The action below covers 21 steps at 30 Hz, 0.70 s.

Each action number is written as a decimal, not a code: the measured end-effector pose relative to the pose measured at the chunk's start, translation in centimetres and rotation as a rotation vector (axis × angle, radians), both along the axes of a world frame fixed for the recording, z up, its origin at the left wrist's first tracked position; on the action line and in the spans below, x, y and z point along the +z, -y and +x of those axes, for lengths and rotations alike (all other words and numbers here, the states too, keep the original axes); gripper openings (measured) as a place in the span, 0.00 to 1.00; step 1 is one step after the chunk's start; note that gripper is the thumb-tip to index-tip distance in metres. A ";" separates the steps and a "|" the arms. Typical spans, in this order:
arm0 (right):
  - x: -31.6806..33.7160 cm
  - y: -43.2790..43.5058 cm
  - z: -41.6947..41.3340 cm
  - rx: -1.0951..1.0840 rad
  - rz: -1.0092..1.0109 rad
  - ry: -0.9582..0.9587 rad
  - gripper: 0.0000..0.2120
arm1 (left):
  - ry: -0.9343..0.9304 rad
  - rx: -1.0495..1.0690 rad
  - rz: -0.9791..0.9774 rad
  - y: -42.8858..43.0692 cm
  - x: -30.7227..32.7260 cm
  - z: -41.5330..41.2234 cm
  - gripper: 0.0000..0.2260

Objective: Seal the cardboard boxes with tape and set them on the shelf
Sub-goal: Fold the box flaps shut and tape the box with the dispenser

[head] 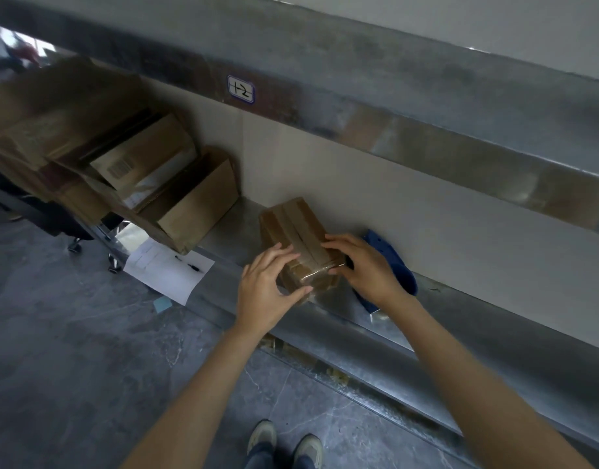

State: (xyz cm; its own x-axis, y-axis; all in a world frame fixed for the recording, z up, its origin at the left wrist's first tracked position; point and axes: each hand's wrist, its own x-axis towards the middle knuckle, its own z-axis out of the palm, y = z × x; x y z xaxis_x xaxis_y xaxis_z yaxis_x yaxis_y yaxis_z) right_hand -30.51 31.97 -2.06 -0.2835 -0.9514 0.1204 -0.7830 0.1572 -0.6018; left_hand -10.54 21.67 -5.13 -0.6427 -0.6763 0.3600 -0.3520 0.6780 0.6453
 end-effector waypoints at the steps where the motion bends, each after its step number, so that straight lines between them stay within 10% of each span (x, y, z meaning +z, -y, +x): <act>1: 0.1 0.1 -0.2 0.008 0.009 -0.036 0.24 | 0.014 0.007 -0.016 -0.3 0.1 0.1 0.26; 21: 0.3 -2.5 2.7 -0.249 -0.016 0.046 0.34 | 0.000 -0.090 0.121 8.0 0.7 0.6 0.29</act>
